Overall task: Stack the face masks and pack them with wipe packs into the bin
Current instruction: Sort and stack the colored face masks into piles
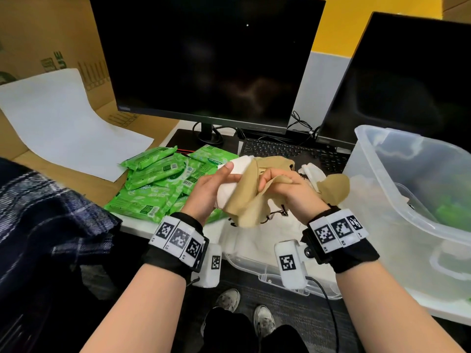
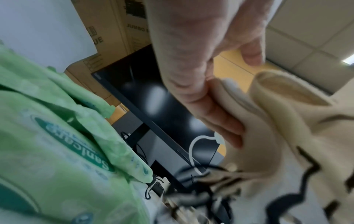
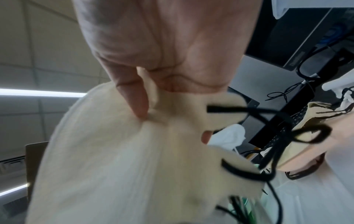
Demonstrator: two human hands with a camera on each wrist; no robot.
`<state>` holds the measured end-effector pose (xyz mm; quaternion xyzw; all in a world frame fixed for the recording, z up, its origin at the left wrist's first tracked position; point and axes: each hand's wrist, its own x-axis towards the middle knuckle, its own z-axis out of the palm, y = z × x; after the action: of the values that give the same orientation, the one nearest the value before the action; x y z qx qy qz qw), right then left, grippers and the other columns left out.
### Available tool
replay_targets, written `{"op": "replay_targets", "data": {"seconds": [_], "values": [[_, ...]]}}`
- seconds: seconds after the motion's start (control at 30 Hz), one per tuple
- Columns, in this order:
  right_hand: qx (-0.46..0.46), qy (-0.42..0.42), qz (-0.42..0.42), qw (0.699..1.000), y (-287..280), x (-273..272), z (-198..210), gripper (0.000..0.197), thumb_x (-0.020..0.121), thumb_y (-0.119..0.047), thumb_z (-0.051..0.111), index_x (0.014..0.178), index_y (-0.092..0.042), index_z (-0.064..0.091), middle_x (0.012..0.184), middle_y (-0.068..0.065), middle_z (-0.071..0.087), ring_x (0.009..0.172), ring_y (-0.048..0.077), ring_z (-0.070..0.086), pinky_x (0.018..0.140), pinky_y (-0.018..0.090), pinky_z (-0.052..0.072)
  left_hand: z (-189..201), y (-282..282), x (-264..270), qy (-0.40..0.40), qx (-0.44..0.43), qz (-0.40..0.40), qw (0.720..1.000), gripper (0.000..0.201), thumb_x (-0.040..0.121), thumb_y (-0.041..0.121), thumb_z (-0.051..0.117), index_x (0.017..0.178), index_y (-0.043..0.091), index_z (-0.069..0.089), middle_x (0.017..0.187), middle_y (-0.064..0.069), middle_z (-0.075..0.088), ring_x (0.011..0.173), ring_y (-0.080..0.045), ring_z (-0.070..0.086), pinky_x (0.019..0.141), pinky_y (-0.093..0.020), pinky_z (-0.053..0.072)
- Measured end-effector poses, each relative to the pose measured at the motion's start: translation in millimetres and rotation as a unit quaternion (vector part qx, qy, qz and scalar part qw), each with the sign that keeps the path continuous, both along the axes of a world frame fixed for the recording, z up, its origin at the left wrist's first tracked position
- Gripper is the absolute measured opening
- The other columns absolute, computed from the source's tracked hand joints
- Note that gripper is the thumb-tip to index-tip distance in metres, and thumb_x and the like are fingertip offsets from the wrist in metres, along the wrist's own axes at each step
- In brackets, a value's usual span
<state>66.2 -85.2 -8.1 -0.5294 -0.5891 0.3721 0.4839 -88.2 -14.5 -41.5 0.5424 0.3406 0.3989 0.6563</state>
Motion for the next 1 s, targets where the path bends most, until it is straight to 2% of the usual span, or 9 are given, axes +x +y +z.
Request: {"op": "replay_targets", "data": {"seconds": [0.17, 0.27, 0.4, 0.47, 0.53, 0.67, 0.8, 0.93, 1.0], "values": [[-0.018, -0.016, 0.002, 1.000, 0.3, 3.8, -3.1, 0.013, 0.061, -0.010, 0.042, 0.059, -0.012, 0.054, 0.047, -0.013, 0.049, 0.043, -0.002, 0.041, 0.046, 0.012, 0.029, 1.0, -3.6, 3.9, 0.004, 0.000, -0.007, 1.000, 0.019, 0.075, 0.008, 0.070, 0.092, 0.001, 0.067, 0.085, -0.007, 0.069, 0.069, -0.010, 0.066, 0.070, -0.025, 0.053], [-0.024, 0.005, 0.013, 1.000, -0.8, 2.8, -1.7, 0.011, 0.061, -0.009, 0.042, 0.061, -0.010, 0.053, 0.059, -0.007, 0.058, 0.046, -0.004, 0.046, 0.049, 0.011, 0.032, 1.0, -6.8, 3.7, 0.003, -0.002, -0.028, 1.000, 0.032, 0.071, -0.011, 0.068, 0.098, 0.005, 0.062, 0.087, -0.008, 0.066, 0.060, -0.009, 0.066, 0.057, -0.023, 0.057], [-0.037, 0.013, 0.049, 0.998, -1.4, -4.0, -1.5, 0.011, 0.062, -0.007, 0.042, 0.060, -0.008, 0.053, 0.107, 0.033, 0.061, 0.082, -0.014, 0.060, 0.062, 0.004, 0.040, 0.0, -8.3, 1.7, 0.036, 0.047, -0.082, 0.995, 0.051, 0.061, -0.012, 0.076, 0.104, 0.010, 0.062, 0.094, 0.001, 0.070, 0.078, -0.008, 0.066, 0.071, -0.022, 0.056], [-0.051, 0.017, 0.064, 0.997, -0.1, -5.4, -2.9, 0.010, 0.061, -0.008, 0.042, 0.059, -0.009, 0.052, 0.101, 0.024, 0.066, 0.096, -0.016, 0.057, 0.067, 0.003, 0.040, 1.4, -10.9, 1.8, 0.038, 0.043, -0.083, 0.995, 0.042, 0.058, -0.006, 0.076, 0.092, 0.014, 0.064, 0.079, 0.004, 0.070, 0.071, -0.010, 0.064, 0.068, -0.021, 0.053], [-0.060, 0.027, 0.077, 0.995, 0.4, -5.0, -4.6, 0.010, 0.061, -0.008, 0.042, 0.058, -0.009, 0.052, 0.103, 0.005, 0.067, 0.105, -0.002, 0.059, 0.067, 0.006, 0.043, 3.2, -10.9, 2.9, 0.052, 0.028, -0.051, 0.997, 0.022, 0.067, 0.002, 0.068, 0.084, 0.013, 0.060, 0.072, -0.002, 0.063, 0.060, -0.009, 0.058, 0.057, -0.020, 0.047], [-0.046, 0.037, 0.040, 0.997, 3.5, 7.6, -10.3, 0.037, 0.073, 0.004, 0.045, 0.058, -0.021, 0.068, 0.102, 0.010, 0.068, 0.092, 0.019, 0.066, 0.071, 0.016, 0.048, -4.1, -1.0, 1.6, 0.042, -0.058, 0.049, 0.996, 0.008, 0.089, 0.004, 0.043, 0.083, 0.007, 0.049, 0.082, -0.011, 0.053, 0.074, -0.023, 0.053, 0.070, -0.031, 0.043], [-0.020, 0.052, -0.033, 0.998, 4.4, 16.9, -11.0, 0.015, 0.085, 0.007, 0.049, 0.084, -0.004, 0.060, 0.061, -0.008, 0.064, 0.054, 0.002, 0.059, 0.048, 0.012, 0.044, -4.8, -1.6, 0.3, -0.021, -0.090, 0.038, 0.995, 0.018, 0.090, 0.011, 0.034, 0.082, 0.007, 0.050, 0.073, -0.013, 0.057, 0.066, -0.024, 0.056, 0.071, -0.034, 0.044], [-0.013, 0.120, 0.002, 0.993, 4.0, 17.1, -8.0, 0.033, 0.084, 0.014, 0.052, 0.115, 0.003, 0.051, 0.072, -0.004, 0.071, 0.062, 0.003, 0.066, 0.050, 0.012, 0.048, -2.4, -6.3, 3.0, -0.009, -0.085, 0.034, 0.996, 0.023, 0.073, 0.031, 0.045, 0.081, 0.010, 0.049, 0.072, -0.010, 0.048, 0.071, -0.022, 0.044, 0.062, -0.029, 0.034], [-0.044, 0.074, 0.044, 0.995, 2.4, 11.0, -6.0, 0.034, 0.084, 0.013, 0.054, 0.116, 0.004, 0.052, 0.071, -0.007, 0.072, 0.064, 0.002, 0.066, 0.053, 0.012, 0.048, 2.2, -10.1, 3.8, 0.017, -0.044, 0.042, 0.998, 0.021, 0.088, 0.028, 0.046, 0.085, 0.009, 0.055, 0.078, -0.007, 0.053, 0.077, -0.022, 0.047, 0.060, -0.026, 0.036]]}}
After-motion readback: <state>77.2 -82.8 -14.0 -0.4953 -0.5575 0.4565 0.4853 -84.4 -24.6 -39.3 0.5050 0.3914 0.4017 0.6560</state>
